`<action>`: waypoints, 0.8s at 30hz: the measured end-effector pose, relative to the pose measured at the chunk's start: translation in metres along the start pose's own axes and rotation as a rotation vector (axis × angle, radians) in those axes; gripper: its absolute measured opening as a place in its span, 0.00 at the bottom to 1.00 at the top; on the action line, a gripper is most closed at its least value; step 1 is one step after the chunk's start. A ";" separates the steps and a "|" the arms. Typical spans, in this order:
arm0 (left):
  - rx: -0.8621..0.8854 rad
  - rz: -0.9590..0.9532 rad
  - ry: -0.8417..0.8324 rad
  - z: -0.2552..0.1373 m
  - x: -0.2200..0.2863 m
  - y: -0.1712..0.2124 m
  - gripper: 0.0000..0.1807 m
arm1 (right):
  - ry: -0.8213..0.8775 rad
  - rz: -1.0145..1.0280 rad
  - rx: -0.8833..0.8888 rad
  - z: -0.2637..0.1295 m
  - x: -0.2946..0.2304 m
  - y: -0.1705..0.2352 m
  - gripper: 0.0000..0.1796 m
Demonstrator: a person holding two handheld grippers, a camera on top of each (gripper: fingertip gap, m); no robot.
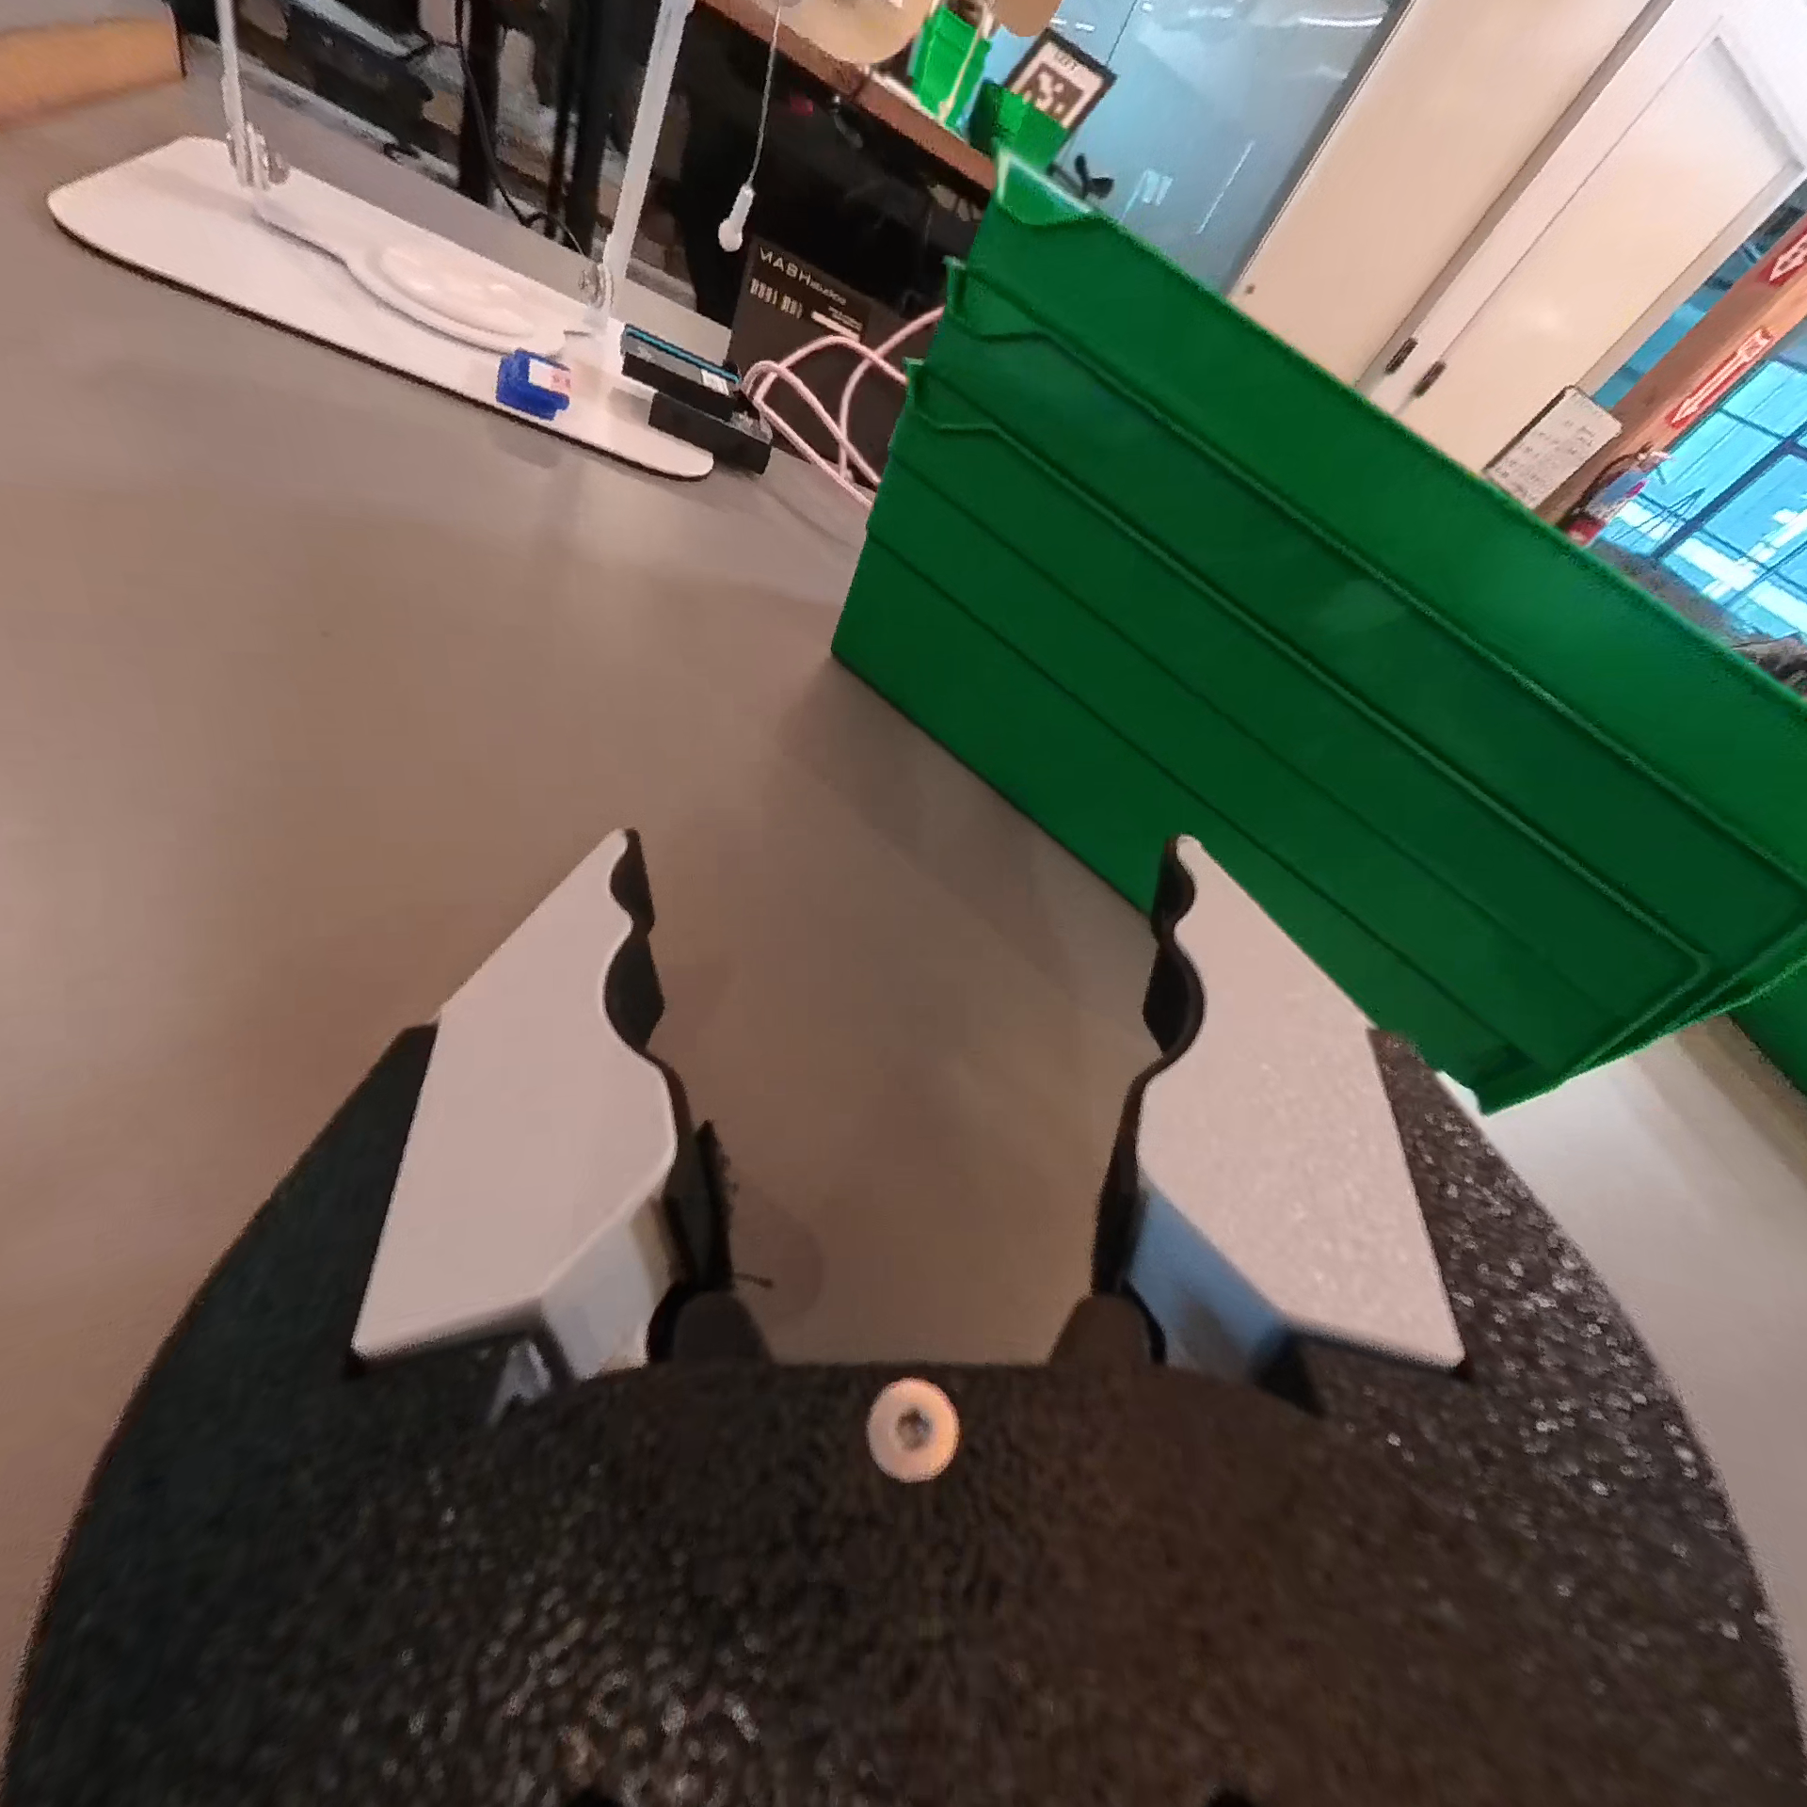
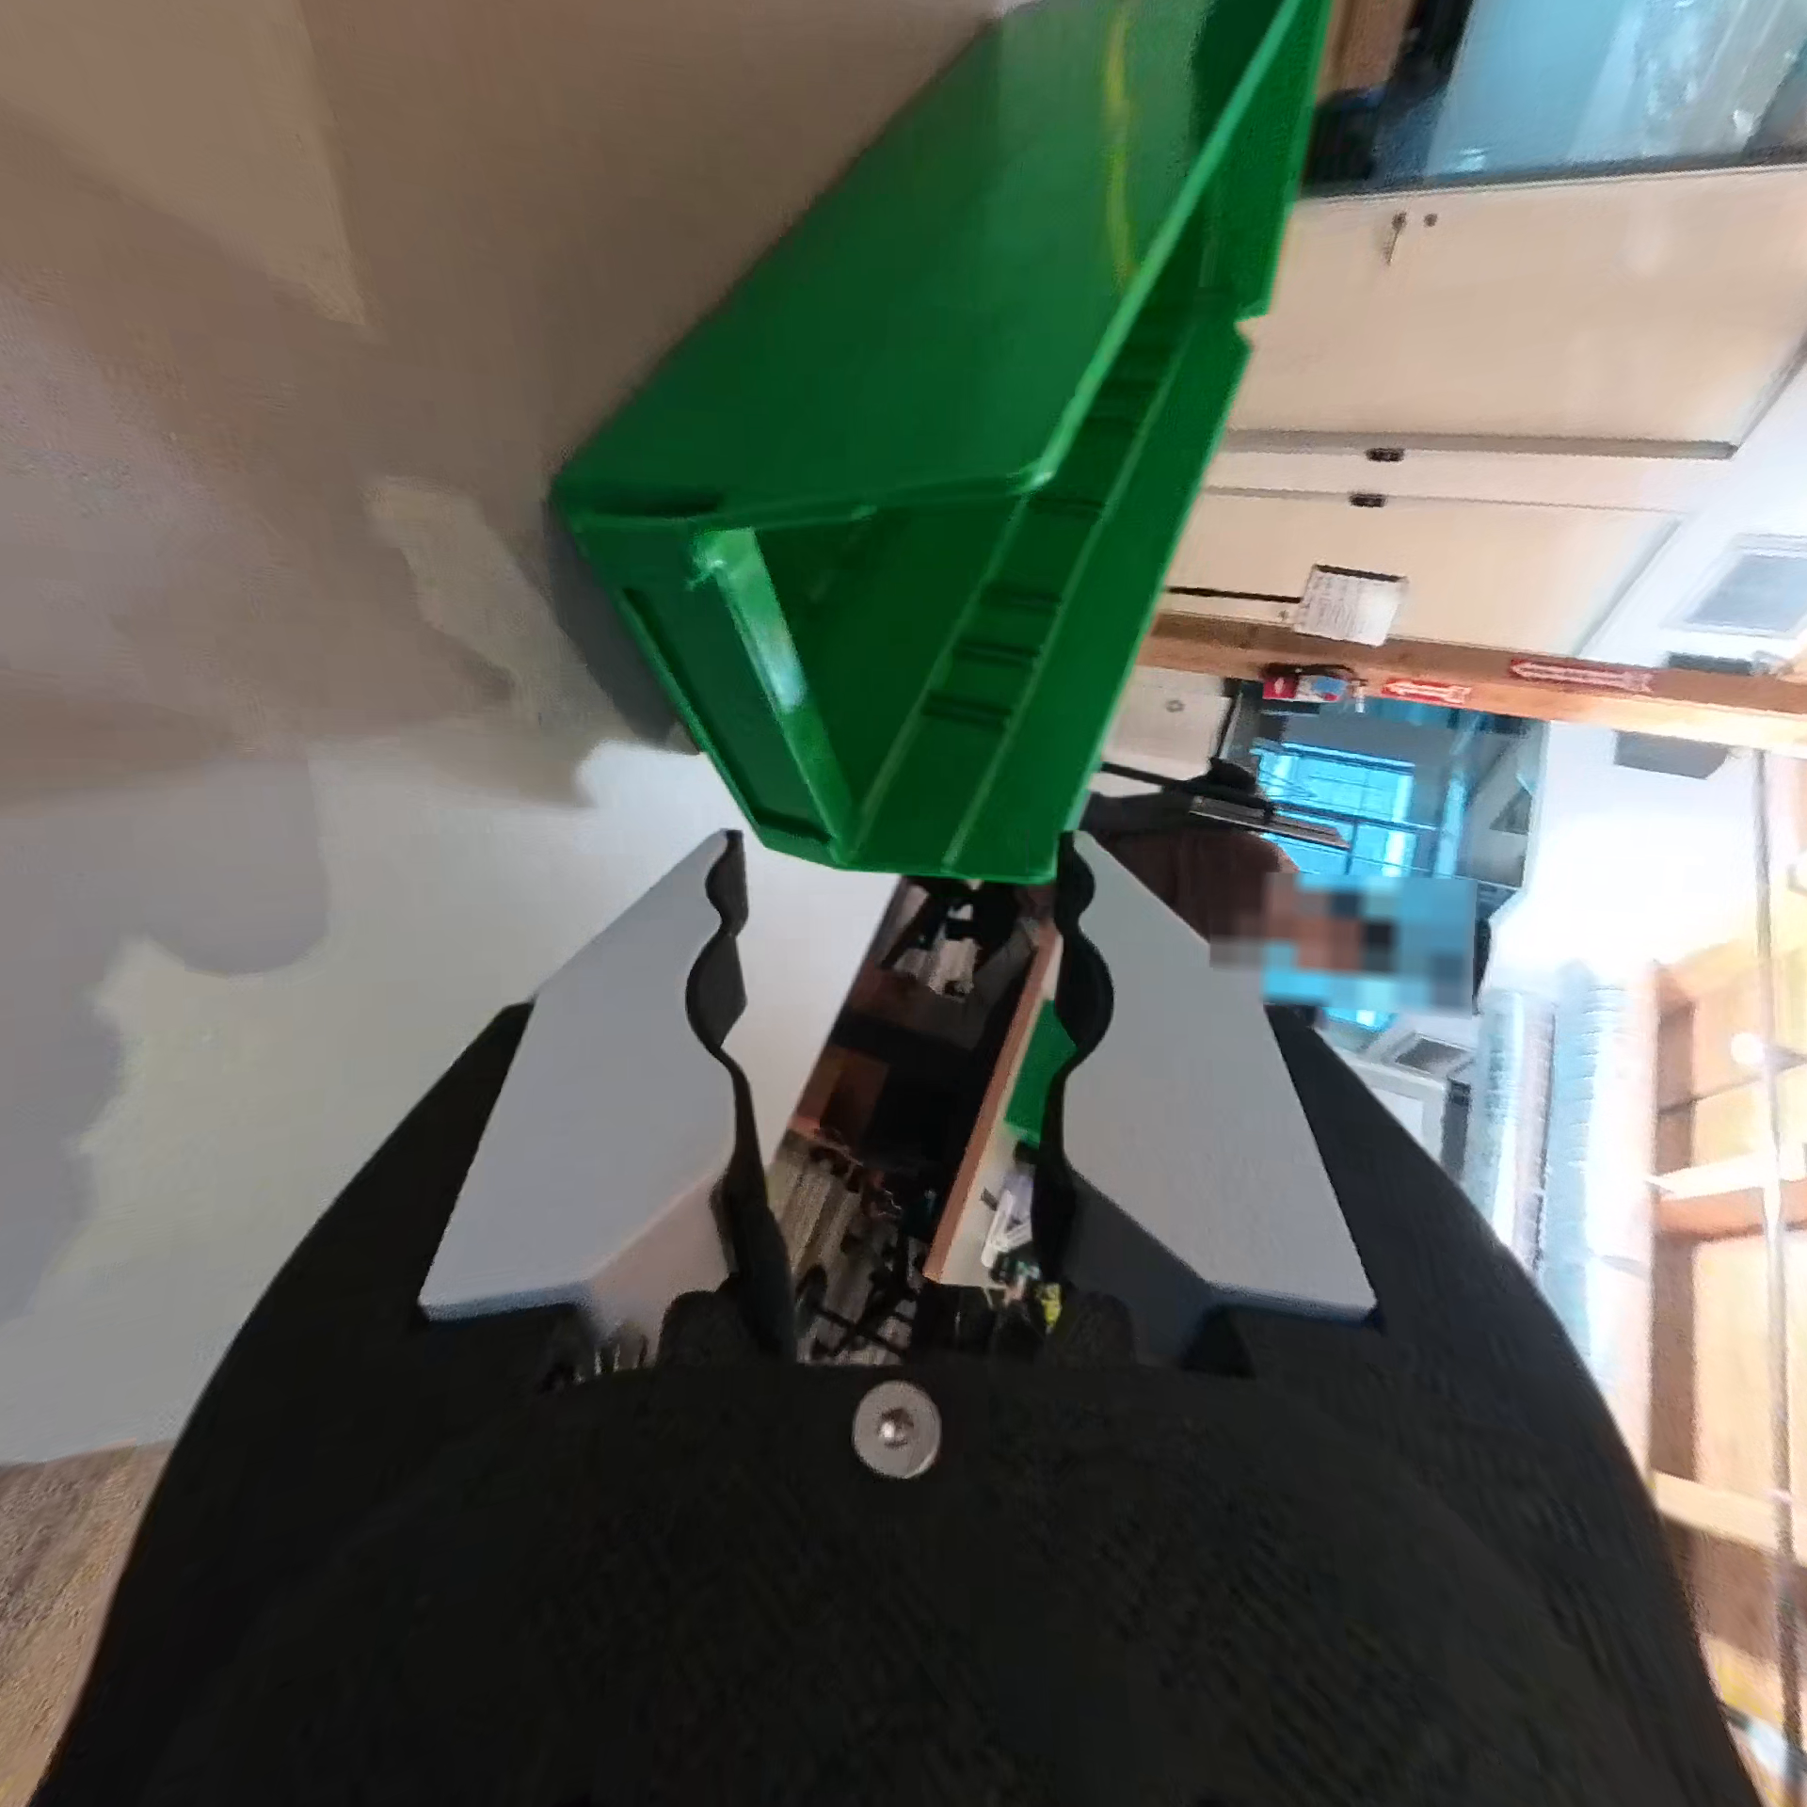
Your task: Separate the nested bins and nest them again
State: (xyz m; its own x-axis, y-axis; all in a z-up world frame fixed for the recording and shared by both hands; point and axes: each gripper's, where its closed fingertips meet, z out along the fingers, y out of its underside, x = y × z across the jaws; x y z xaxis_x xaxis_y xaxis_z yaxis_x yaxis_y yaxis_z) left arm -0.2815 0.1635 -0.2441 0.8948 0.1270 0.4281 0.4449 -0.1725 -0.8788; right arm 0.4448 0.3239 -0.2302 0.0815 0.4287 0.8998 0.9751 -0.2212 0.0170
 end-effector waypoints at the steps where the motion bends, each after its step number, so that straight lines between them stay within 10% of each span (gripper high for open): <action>1: 0.004 0.009 -0.002 0.000 0.001 0.000 0.56 | 0.031 -0.003 0.009 -0.010 0.008 -0.005 0.35; 10: 0.047 0.097 0.031 0.000 0.015 -0.005 0.57 | 0.024 -0.220 0.720 -0.126 0.020 -0.229 0.33; 14: 0.060 0.098 0.057 0.000 0.018 -0.007 0.57 | 0.045 -0.357 0.870 -0.156 0.011 -0.333 0.48; 24: 0.066 0.118 0.195 0.000 0.039 -0.006 0.59 | -0.599 -0.663 1.043 -0.193 -0.071 -0.461 0.26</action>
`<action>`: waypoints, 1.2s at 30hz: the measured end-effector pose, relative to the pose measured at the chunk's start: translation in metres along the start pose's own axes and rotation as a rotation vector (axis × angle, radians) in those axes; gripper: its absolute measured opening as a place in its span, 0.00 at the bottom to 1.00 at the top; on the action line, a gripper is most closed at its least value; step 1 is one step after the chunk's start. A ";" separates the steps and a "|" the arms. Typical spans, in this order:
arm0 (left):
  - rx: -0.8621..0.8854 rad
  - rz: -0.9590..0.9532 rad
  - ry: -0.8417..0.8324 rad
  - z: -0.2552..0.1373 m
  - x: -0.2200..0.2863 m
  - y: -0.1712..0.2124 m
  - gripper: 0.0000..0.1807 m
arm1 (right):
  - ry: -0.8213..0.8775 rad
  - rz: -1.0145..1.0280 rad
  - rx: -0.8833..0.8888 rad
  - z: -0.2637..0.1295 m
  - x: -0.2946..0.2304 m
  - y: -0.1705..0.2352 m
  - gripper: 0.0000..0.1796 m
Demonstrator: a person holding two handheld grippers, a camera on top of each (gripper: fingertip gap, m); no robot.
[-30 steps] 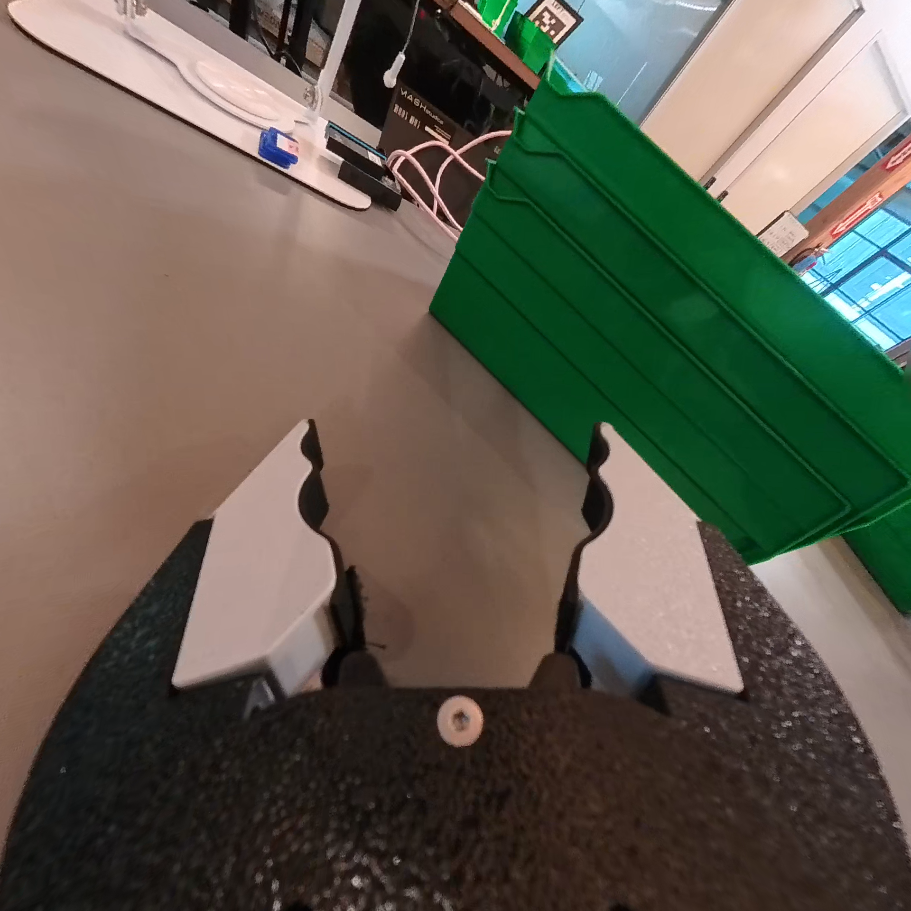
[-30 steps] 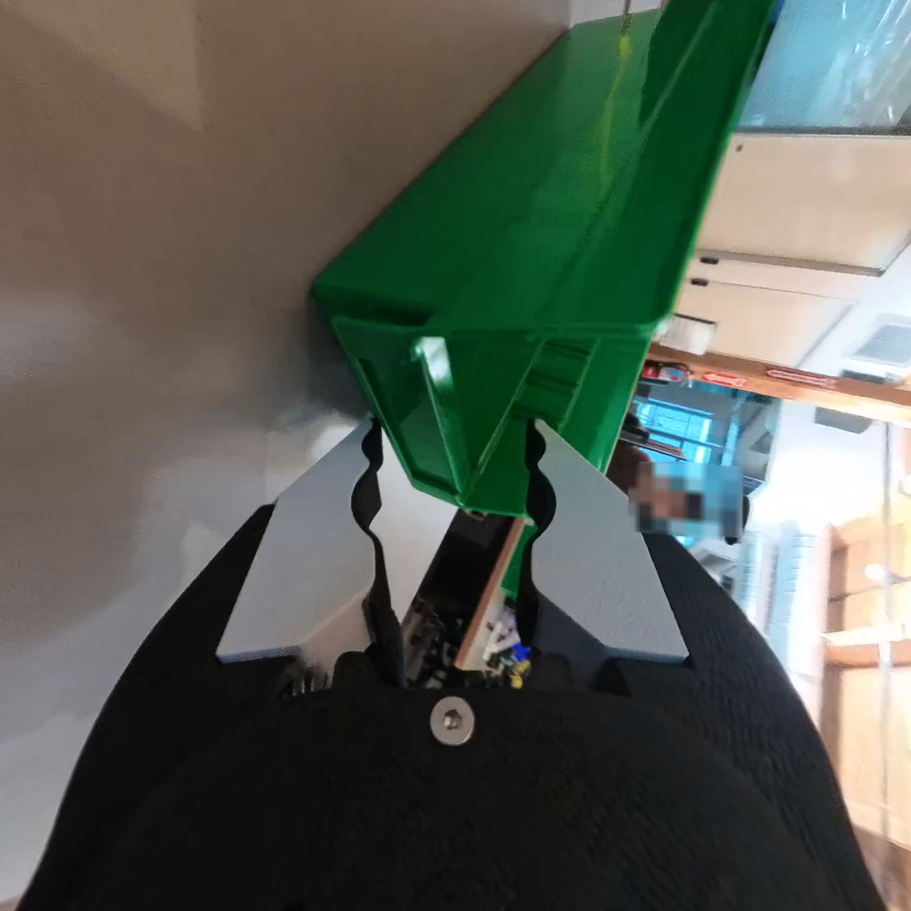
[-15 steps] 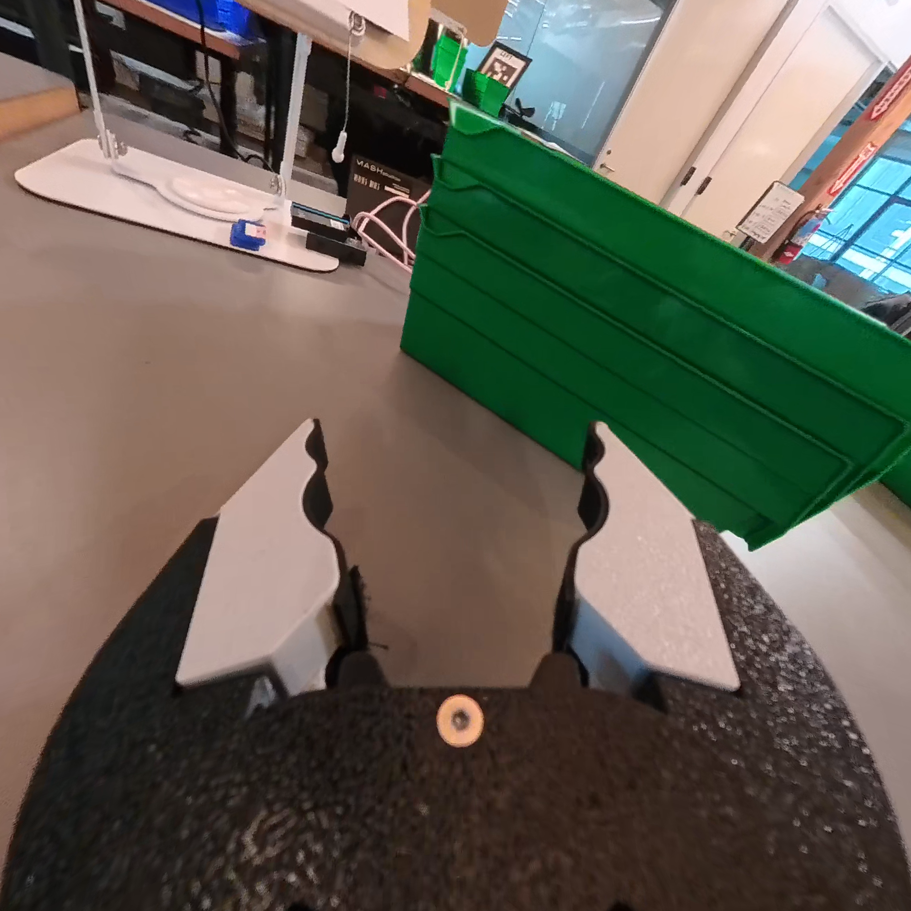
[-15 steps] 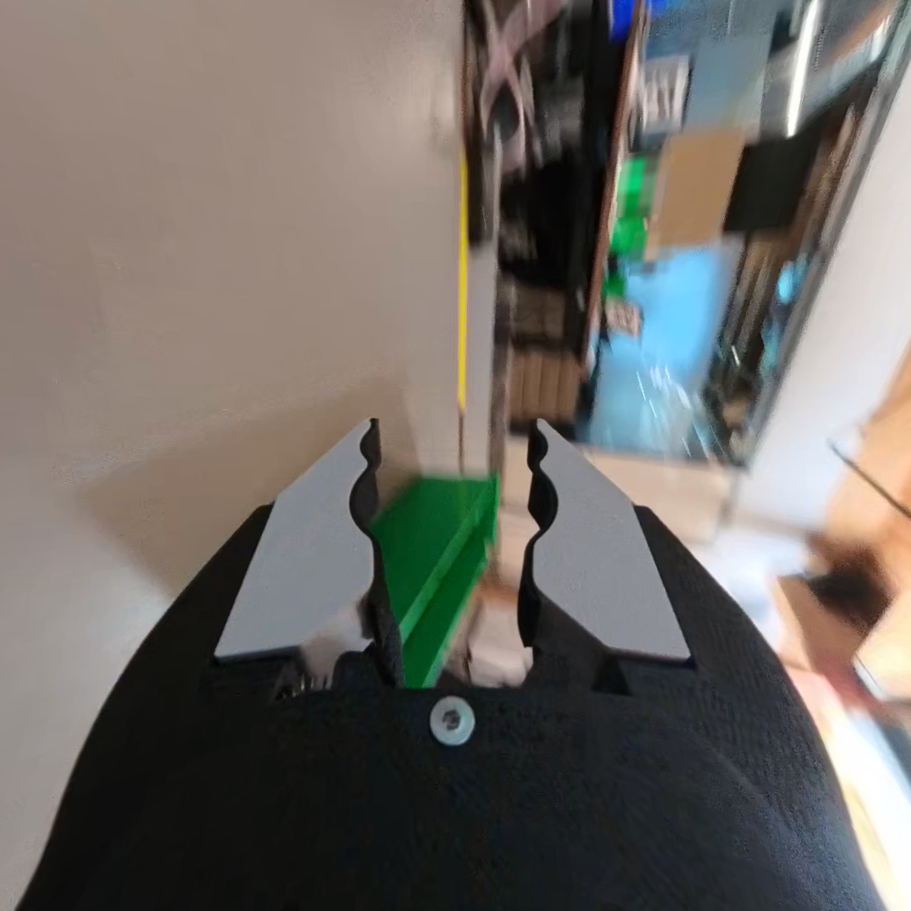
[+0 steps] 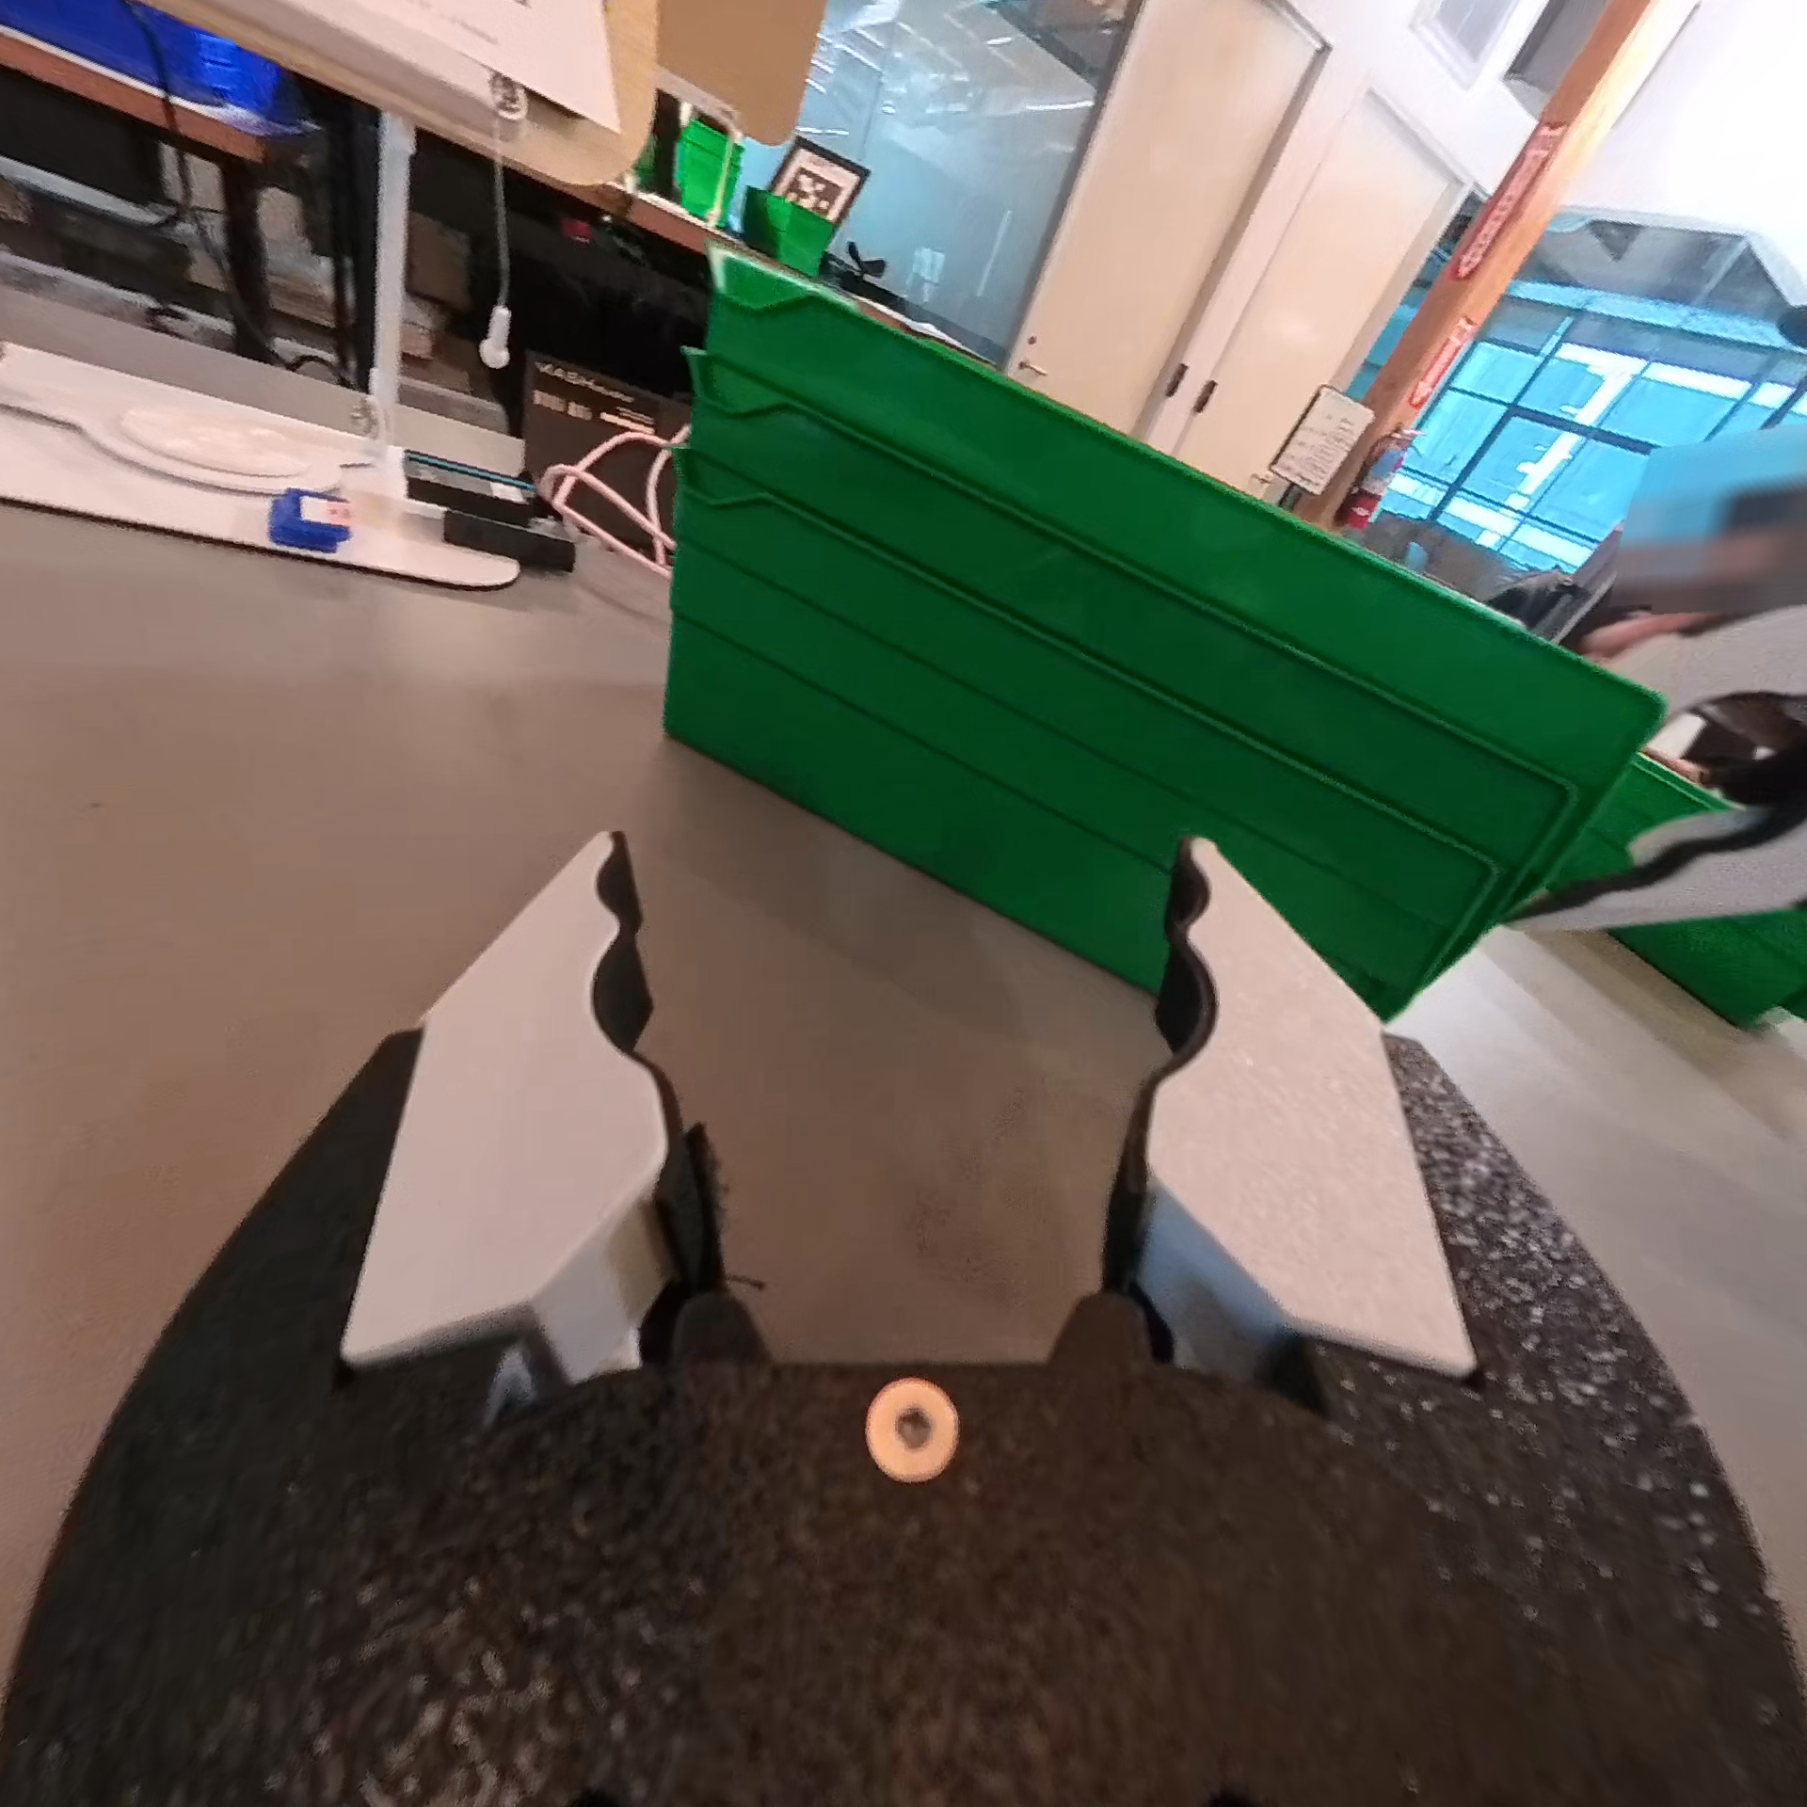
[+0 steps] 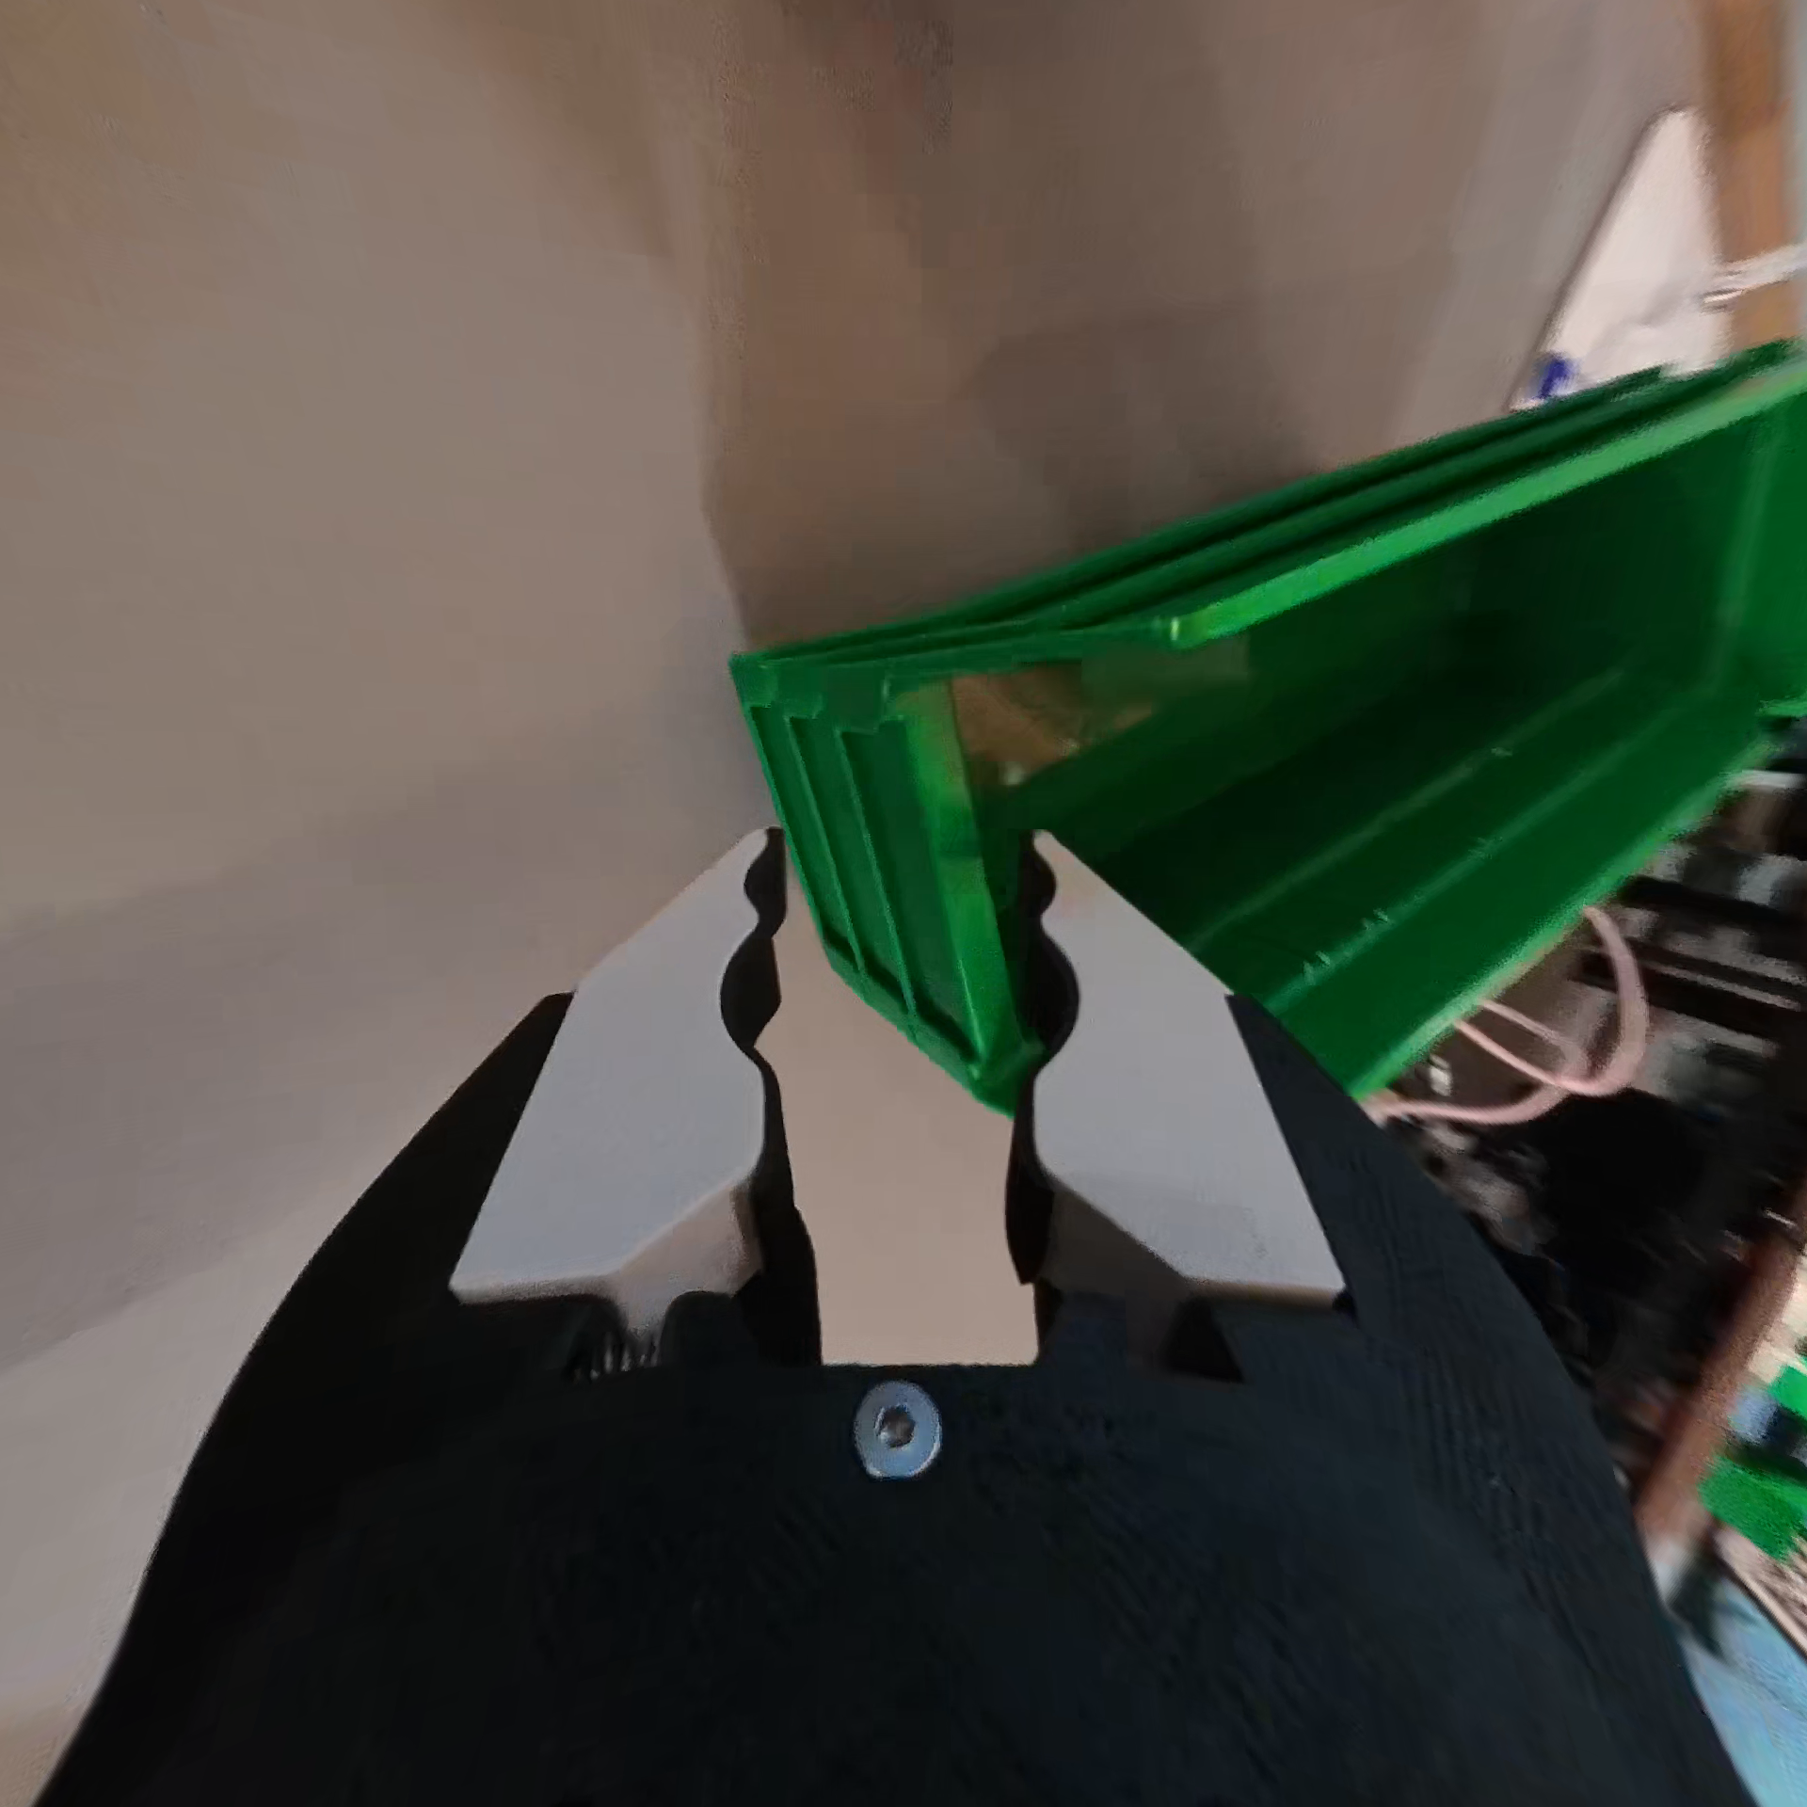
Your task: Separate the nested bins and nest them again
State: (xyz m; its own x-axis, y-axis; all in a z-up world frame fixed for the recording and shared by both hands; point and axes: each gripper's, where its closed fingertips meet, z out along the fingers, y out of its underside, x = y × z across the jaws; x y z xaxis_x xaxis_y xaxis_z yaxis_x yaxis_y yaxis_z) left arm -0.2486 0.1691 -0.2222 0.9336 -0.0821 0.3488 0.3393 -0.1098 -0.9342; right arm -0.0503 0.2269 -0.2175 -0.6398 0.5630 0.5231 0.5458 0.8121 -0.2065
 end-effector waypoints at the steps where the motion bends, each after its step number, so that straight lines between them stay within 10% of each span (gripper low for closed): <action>1: -0.002 0.010 0.016 0.001 0.003 0.000 0.59 | -0.065 0.016 -0.008 0.006 -0.001 0.000 0.24; 13: -0.058 0.153 0.379 0.017 0.091 0.018 0.80 | -0.339 0.033 -0.016 0.010 0.010 -0.051 0.12; 36: -0.316 0.361 0.248 0.038 0.091 0.064 0.65 | -0.301 0.025 0.026 0.000 0.021 -0.086 0.13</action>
State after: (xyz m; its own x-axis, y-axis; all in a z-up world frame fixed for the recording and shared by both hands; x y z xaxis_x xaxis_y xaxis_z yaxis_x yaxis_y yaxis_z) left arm -0.1378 0.1920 -0.2536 0.9165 -0.3967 0.0521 -0.0851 -0.3205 -0.9434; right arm -0.1105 0.1693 -0.1883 -0.7599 0.6001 0.2499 0.5522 0.7987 -0.2391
